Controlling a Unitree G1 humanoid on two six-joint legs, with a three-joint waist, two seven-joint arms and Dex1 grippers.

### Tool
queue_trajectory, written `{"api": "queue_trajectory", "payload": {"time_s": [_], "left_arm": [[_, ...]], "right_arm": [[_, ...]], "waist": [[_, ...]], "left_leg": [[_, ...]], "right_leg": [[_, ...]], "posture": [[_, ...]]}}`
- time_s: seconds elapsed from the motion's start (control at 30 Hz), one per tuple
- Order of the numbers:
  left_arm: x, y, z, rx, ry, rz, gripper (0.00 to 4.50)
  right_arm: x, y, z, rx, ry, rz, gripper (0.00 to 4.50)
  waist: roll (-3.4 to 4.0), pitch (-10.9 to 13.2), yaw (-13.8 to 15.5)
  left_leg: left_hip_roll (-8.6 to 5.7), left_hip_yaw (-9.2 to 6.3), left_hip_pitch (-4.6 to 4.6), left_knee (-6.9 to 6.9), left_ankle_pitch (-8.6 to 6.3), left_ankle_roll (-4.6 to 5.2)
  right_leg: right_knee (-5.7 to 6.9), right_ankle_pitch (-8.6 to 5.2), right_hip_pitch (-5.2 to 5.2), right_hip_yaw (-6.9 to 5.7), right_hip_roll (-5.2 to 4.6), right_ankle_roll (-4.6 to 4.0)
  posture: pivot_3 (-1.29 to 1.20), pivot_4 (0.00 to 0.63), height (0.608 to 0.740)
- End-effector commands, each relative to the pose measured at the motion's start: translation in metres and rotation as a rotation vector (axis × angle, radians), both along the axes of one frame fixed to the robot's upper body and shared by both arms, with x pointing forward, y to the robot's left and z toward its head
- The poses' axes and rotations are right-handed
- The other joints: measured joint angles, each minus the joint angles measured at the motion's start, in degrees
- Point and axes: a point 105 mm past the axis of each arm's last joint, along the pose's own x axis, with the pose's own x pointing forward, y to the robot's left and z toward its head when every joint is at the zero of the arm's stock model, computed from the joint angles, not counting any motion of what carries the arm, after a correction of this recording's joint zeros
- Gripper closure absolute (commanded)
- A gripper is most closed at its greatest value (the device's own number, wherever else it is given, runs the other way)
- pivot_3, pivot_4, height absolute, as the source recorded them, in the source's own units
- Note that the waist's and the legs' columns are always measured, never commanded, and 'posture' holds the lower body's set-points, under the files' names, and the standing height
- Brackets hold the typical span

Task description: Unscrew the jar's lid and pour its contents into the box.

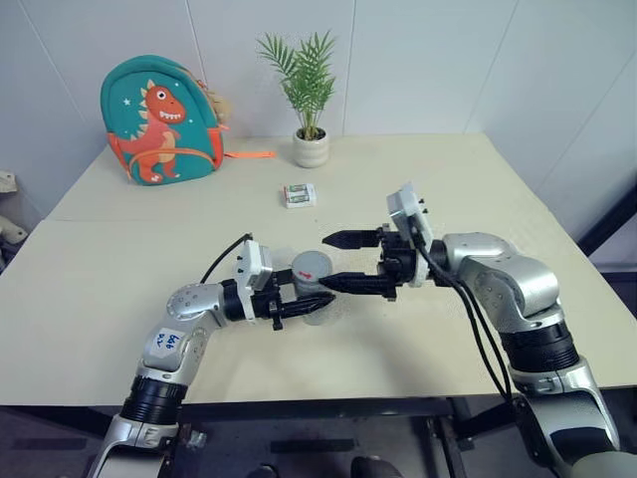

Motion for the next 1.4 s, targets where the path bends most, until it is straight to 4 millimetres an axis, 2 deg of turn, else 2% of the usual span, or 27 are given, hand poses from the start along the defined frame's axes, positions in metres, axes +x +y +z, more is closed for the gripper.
{"api": "queue_trajectory", "payload": {"time_s": [0.03,0.47,0.57,0.7,0.9,1.07,1.2,1.33,1.4], "left_arm": [[-0.006,-0.006,0.013,-0.009,-0.065,-0.031,2.5],[-0.006,-0.008,0.014,-0.019,-0.066,-0.025,2.5],[-0.006,-0.008,0.014,-0.022,-0.066,-0.024,2.5],[-0.005,-0.008,0.014,-0.024,-0.064,-0.021,2.5],[-0.005,-0.007,0.014,-0.024,-0.062,-0.017,2.5],[-0.005,-0.005,0.01,-0.015,-0.051,-0.008,2.5],[-0.005,-0.003,0.006,0.003,-0.043,0.0,2.5],[-0.001,0.0,0.006,0.013,-0.057,0.042,2.5],[-0.002,0.003,0.007,0.022,-0.056,0.049,2.5]], "right_arm": [[-0.004,0.01,0.012,0.006,-0.073,0.024,0.03],[0.001,0.016,0.011,0.015,-0.081,0.015,0.03],[0.0,0.016,0.011,0.016,-0.078,0.025,0.64],[-0.003,0.017,0.012,0.024,-0.073,0.044,1.93],[-0.012,0.018,0.023,0.083,-0.054,0.088,1.95],[-0.026,0.019,0.058,0.28,0.035,0.163,1.95],[-0.027,0.01,0.077,0.392,0.079,0.155,1.95],[-0.002,-0.017,0.066,0.391,0.019,-0.085,1.95],[0.016,-0.043,0.046,0.343,-0.054,-0.276,1.95]], "waist": [[0.0,0.0,0.01],[0.0,0.0,0.02],[0.0,0.0,0.0],[0.0,0.0,0.03],[0.0,0.0,0.01],[0.03,0.01,-0.13],[0.04,0.02,0.04],[0.02,0.01,0.27],[0.02,0.01,0.34]], "left_leg": [[0.0,0.0,0.0,0.0,0.0,0.0],[0.0,0.0,0.0,0.0,0.0,0.0],[0.0,0.0,0.0,0.0,0.0,0.0],[0.0,0.0,0.0,0.0,0.0,0.0],[0.0,0.0,0.0,0.0,0.0,0.0],[0.01,-0.01,0.0,0.0,0.0,0.0],[0.02,-0.03,0.0,0.0,0.01,-0.01],[-0.02,-0.03,-0.02,0.01,0.01,0.0],[-0.04,-0.02,-0.05,0.01,0.01,0.0]], "right_leg": [[0.0,0.0,0.0,0.0,0.0,0.0],[0.01,0.0,0.0,0.0,0.0,0.0],[0.02,0.0,0.0,0.0,0.0,0.0],[0.02,0.0,0.0,0.0,0.0,0.0],[0.03,0.0,0.0,0.0,0.0,0.0],[0.04,0.0,0.0,0.0,0.0,0.0],[0.14,-0.01,-0.05,0.01,0.0,-0.01],[0.09,-0.01,-0.04,0.01,-0.04,-0.02],[0.04,0.0,-0.04,0.01,-0.06,-0.01]], "posture": [[0.0,0.15,0.74],[0.0,0.15,0.74],[0.0,0.15,0.74],[0.0,0.15,0.74],[0.0,0.15,0.74],[0.0,0.15,0.74],[0.0,0.15,0.74],[0.0,0.15,0.74],[0.0,0.15,0.74]]}}
